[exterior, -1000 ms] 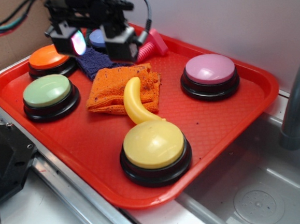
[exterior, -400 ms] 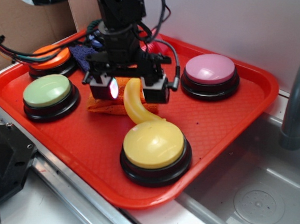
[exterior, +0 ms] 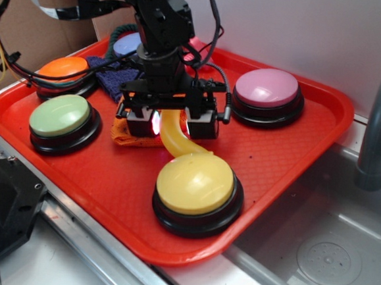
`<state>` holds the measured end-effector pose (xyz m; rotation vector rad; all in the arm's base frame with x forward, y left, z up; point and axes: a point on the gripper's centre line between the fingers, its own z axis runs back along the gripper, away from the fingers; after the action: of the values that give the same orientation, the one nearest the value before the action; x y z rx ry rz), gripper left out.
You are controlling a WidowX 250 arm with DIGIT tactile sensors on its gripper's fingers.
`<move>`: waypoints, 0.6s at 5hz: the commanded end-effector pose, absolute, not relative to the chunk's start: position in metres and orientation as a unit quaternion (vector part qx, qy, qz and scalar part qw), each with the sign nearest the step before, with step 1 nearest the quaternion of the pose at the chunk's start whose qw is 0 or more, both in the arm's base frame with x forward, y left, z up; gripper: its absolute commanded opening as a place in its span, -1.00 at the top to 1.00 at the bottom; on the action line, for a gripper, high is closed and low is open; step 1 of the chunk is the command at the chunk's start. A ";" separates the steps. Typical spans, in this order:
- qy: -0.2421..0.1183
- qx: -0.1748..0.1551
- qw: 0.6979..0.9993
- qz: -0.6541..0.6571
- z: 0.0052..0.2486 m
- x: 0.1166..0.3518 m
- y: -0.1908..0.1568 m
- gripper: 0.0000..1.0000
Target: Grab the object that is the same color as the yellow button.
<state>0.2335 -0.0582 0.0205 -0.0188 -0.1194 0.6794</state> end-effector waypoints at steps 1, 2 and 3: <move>-0.095 -0.027 0.954 0.283 0.041 0.236 -0.054 1.00; -0.091 -0.009 0.970 0.225 0.067 0.237 -0.044 1.00; -0.103 0.007 0.977 0.186 0.102 0.237 -0.022 1.00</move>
<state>0.2256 -0.0252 0.0860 0.0315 -0.1514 0.3864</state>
